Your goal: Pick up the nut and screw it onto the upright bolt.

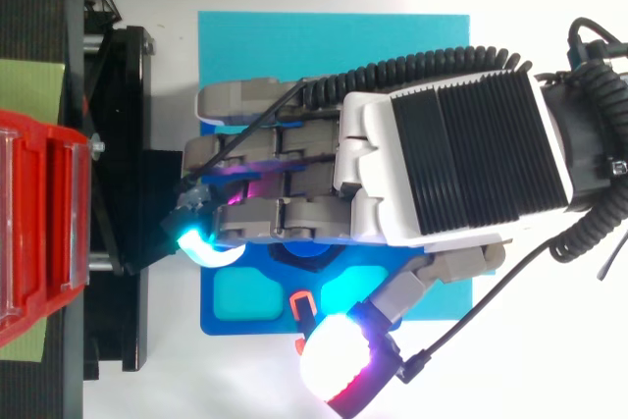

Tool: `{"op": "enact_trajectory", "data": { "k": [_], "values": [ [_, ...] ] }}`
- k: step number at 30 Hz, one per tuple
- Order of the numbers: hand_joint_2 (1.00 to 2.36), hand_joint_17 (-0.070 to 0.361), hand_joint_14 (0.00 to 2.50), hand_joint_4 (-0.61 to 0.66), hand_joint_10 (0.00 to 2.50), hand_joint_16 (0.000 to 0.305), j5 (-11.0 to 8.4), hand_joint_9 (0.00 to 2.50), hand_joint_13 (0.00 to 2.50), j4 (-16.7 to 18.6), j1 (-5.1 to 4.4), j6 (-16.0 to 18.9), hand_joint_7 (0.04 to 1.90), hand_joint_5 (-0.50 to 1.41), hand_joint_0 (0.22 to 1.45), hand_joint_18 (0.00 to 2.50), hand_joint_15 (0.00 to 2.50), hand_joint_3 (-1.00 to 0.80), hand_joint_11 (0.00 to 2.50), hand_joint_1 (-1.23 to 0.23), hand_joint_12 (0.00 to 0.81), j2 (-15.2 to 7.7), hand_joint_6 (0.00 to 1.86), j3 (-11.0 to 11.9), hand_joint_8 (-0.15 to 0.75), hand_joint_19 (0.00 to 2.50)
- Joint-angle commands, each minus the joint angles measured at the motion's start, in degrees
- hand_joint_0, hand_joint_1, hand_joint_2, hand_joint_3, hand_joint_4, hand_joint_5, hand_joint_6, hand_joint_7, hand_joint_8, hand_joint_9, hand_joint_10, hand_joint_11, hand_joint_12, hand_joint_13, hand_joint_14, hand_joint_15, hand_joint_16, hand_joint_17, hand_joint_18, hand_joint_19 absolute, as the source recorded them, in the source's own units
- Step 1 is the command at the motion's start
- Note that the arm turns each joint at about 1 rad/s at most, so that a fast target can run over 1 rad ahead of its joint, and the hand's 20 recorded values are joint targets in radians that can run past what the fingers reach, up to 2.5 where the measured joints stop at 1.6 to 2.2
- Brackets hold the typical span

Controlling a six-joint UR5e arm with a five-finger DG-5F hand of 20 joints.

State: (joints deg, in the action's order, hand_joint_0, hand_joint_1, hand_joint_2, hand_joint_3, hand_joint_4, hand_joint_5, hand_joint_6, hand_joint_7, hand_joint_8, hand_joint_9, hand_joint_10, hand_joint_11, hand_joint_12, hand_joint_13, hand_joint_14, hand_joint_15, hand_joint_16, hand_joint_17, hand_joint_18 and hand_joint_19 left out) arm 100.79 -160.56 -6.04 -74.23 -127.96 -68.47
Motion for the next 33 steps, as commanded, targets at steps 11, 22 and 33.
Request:
{"op": "enact_trajectory", "data": {
  "k": [11, 22, 33],
  "values": [
    [1.00, 0.058, 0.00, 0.26, 0.00, 0.026, 0.46, 0.74, 0.48, -1.2, 0.94, -1.1, 0.91, -0.11, 0.51, 0.13, 0.00, -0.50, 0.00, -0.29, 0.276, 0.0, 0.50, 0.0, 0.287, 0.00],
    [1.00, 0.055, 0.00, 0.27, 0.00, 0.024, 1.08, 0.78, 0.51, -2.2, 1.29, -1.6, 1.01, -0.10, 0.52, 0.17, 0.00, -0.50, 0.00, -0.30, 0.271, 0.0, 0.50, 0.0, 0.293, 0.00],
    [1.00, 0.053, 0.00, 0.25, 0.00, 0.024, 1.08, 0.81, 0.54, -2.5, 1.56, -1.6, 1.17, -0.08, 0.52, 0.20, 0.00, -0.50, 0.00, -0.30, 0.263, 0.0, 0.50, 0.0, 0.299, 0.00]
  ]
}}
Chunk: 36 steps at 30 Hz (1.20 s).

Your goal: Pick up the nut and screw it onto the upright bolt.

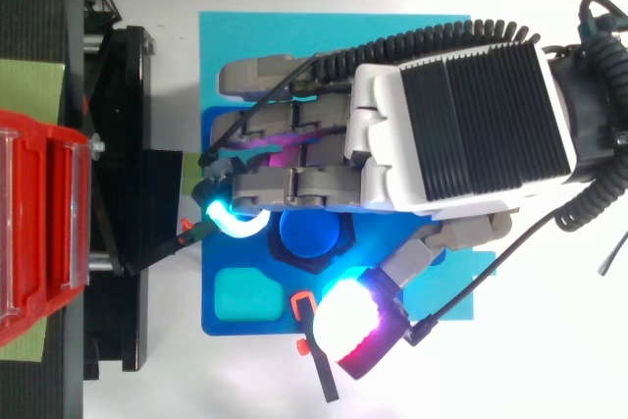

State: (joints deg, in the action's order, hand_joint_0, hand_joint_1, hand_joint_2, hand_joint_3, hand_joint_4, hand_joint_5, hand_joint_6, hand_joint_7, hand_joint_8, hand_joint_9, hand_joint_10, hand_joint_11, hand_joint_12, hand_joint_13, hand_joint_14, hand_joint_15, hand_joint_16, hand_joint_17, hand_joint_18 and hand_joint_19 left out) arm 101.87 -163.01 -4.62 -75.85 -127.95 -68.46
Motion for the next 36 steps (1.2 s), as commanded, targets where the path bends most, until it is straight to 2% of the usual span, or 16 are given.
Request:
{"op": "enact_trajectory", "data": {
  "k": [1, 13, 18, 27, 36],
  "values": [
    [1.00, 0.053, 0.00, 0.25, 0.00, 0.024, 0.00, 0.81, 0.54, 0.0, 0.31, 0.0, 1.18, -0.08, 0.52, 0.20, 0.00, -0.50, 0.00, -0.30, 0.264, 0.1, 0.50, 0.0, 0.299, 0.00],
    [1.00, 0.052, 0.00, 0.24, 0.00, 0.023, 0.79, 0.84, 0.56, 0.3, 1.28, 0.0, 1.31, -0.06, 0.52, 0.23, 0.00, -0.50, 0.00, -0.31, 0.262, 0.1, 0.50, 0.0, 0.303, 0.00],
    [1.00, 0.051, 0.00, 0.23, 0.00, 0.023, 2.02, 0.89, 0.60, 0.3, 2.16, 0.0, 1.39, -0.04, 0.53, 0.26, 0.00, -0.50, 0.00, -0.32, 0.261, 0.1, 0.50, 0.0, 0.306, 0.00],
    [1.00, 0.048, 0.00, 0.22, 0.00, 0.021, 3.25, 0.95, 0.64, 0.1, 3.39, 0.0, 1.31, -0.03, 0.53, 0.29, 0.00, -0.50, 0.00, -0.34, 0.255, 0.1, 0.57, 0.0, 0.310, 0.00],
    [1.00, 0.047, 0.00, 0.22, 0.00, 0.021, 4.13, 0.98, 0.65, 0.4, 4.18, 0.1, 1.19, -0.03, 0.53, 0.31, 0.00, -0.50, 0.00, -0.34, 0.251, 0.1, 0.64, 0.2, 0.313, 0.00]
  ]
}}
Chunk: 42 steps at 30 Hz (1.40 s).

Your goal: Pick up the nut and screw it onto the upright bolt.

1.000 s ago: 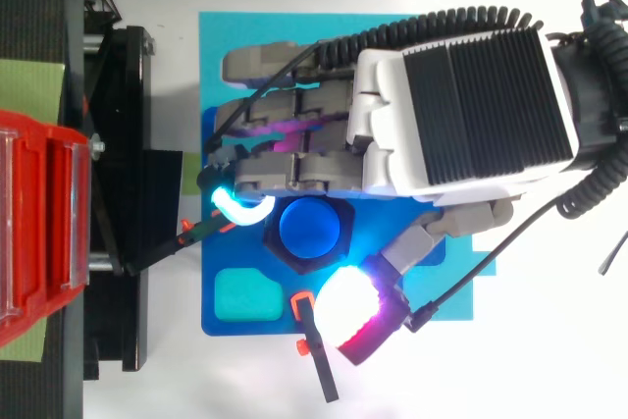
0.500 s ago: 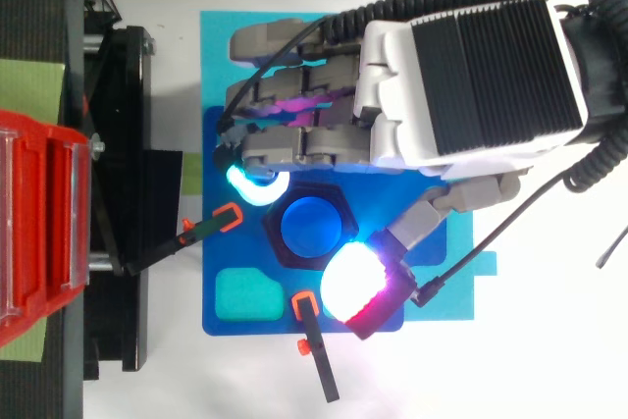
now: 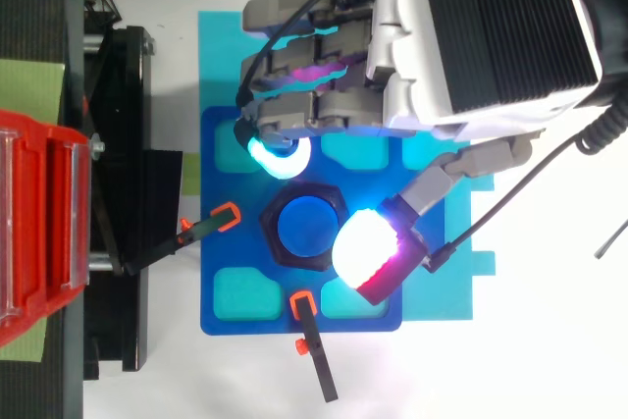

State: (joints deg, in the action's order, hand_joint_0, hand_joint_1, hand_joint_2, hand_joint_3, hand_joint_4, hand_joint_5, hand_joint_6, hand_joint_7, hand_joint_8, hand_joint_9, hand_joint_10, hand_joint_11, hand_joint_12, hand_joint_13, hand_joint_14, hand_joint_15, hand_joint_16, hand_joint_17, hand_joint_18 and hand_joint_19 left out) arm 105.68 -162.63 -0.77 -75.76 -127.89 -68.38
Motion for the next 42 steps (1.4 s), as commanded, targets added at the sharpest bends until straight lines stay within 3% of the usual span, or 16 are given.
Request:
{"op": "enact_trajectory", "data": {
  "k": [1, 4, 10, 14, 23, 28, 30, 37, 42],
  "values": [
    [1.00, 0.047, 0.00, 0.22, 0.00, 0.021, 0.32, 0.98, 0.65, -0.1, 0.33, 0.0, 1.20, -0.03, 0.53, 0.31, 0.00, -0.50, 0.00, -0.34, 0.250, 0.0, 0.64, 0.3, 0.313, 0.00],
    [1.00, 0.049, 0.00, 0.24, 0.00, 0.022, 0.76, 0.95, 0.64, -0.5, 0.59, 0.0, 1.39, -0.03, 0.53, 0.30, 0.00, -0.50, 0.00, -0.33, 0.253, 0.0, 0.50, 1.3, 0.304, 0.00],
    [1.00, 0.059, 0.00, 0.26, 0.00, 0.026, 1.81, 0.87, 0.60, -3.5, 1.30, -0.1, 0.92, -0.10, 0.51, 0.26, 0.00, -0.50, 0.00, -0.29, 0.273, 0.0, 0.50, 4.4, 0.284, 0.00],
    [1.00, 0.063, 0.00, 0.22, 0.00, 0.028, 1.90, 0.80, 0.56, -4.6, 1.39, -0.6, 0.78, -0.12, 0.51, 0.24, 0.00, -0.50, 0.00, -0.28, 0.280, 0.0, 0.50, 5.5, 0.267, 0.00],
    [1.00, 0.077, 0.00, 0.21, 0.00, 0.034, 1.11, 0.73, 0.46, -4.7, 0.07, -2.1, 0.71, -0.13, 0.49, 0.14, 0.00, -0.50, 0.00, -0.17, 0.301, -0.1, 0.50, 5.4, 0.255, 0.00],
    [1.00, 0.080, 0.00, 0.21, 0.00, 0.036, -2.05, 0.72, 0.44, -4.1, -1.69, -1.9, 0.72, -0.11, 0.48, 0.11, 0.00, -0.50, 0.00, -0.07, 0.300, -0.1, 0.50, 3.5, 0.252, 0.00],
    [1.00, 0.081, 0.00, 0.21, 0.00, 0.036, -2.32, 0.71, 0.43, -3.6, -2.04, -1.9, 0.71, -0.11, 0.48, 0.10, 0.00, -0.50, 0.00, -0.05, 0.300, 0.0, 0.50, 2.8, 0.249, 0.00],
    [1.00, 0.084, 0.00, 0.21, 0.00, 0.038, -2.93, 0.67, 0.37, -1.9, -2.92, -1.3, 0.69, -0.11, 0.48, 0.04, 0.00, -0.50, 0.00, -0.03, 0.304, 0.0, 0.50, 2.5, 0.243, 0.00],
    [1.00, 0.083, 0.00, 0.23, 0.00, 0.037, -2.93, 0.67, 0.38, -2.0, -2.92, -1.3, 0.75, -0.09, 0.48, 0.04, 0.00, -0.50, 0.00, -0.03, 0.305, -0.1, 0.50, 2.5, 0.244, 0.00]
  ]
}}
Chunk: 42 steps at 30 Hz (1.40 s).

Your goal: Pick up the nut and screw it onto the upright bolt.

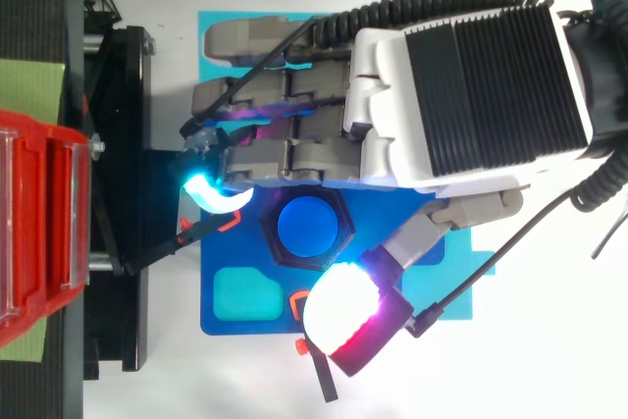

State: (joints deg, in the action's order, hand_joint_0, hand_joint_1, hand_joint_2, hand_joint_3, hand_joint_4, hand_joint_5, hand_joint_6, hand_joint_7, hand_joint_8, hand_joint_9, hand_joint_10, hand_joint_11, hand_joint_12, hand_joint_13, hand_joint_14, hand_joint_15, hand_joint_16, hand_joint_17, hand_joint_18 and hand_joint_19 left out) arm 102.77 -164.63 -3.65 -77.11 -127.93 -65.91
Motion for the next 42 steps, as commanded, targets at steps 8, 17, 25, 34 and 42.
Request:
{"op": "enact_trajectory", "data": {
  "k": [8, 17, 25, 34, 42],
  "values": [
    [1.00, 0.076, 0.00, 0.29, 0.00, 0.034, -0.02, 0.73, 0.43, -0.9, -0.39, 0.0, 1.00, -0.04, 0.50, 0.09, 0.00, -0.50, 0.00, -0.12, 0.302, 0.0, 0.50, -0.2, 0.271, 0.00],
    [1.00, 0.072, 0.00, 0.31, 0.00, 0.032, -0.02, 0.77, 0.46, -0.6, -0.39, 0.0, 1.10, -0.03, 0.51, 0.11, 0.00, -0.50, 0.00, -0.14, 0.298, 0.0, 0.50, -1.6, 0.274, 0.00],
    [1.00, 0.068, 0.00, 0.32, 0.00, 0.030, 0.07, 0.82, 0.49, -0.5, 0.05, 0.0, 1.22, -0.01, 0.52, 0.14, 0.00, -0.50, 0.00, -0.16, 0.294, 0.0, 0.50, -1.6, 0.283, 0.00],
    [1.00, 0.066, 0.00, 0.30, 0.00, 0.029, 0.07, 0.87, 0.52, -0.8, 0.58, 0.0, 1.09, -0.02, 0.52, 0.17, 0.00, -0.50, 0.00, -0.20, 0.288, 0.0, 0.60, -1.6, 0.290, 0.00],
    [1.00, 0.063, 0.00, 0.26, 0.00, 0.028, 0.24, 0.92, 0.56, -0.8, 0.93, 0.0, 1.10, -0.01, 0.52, 0.21, 0.00, -0.50, 0.00, -0.22, 0.281, 0.0, 0.62, -1.6, 0.293, 0.00]
  ]
}}
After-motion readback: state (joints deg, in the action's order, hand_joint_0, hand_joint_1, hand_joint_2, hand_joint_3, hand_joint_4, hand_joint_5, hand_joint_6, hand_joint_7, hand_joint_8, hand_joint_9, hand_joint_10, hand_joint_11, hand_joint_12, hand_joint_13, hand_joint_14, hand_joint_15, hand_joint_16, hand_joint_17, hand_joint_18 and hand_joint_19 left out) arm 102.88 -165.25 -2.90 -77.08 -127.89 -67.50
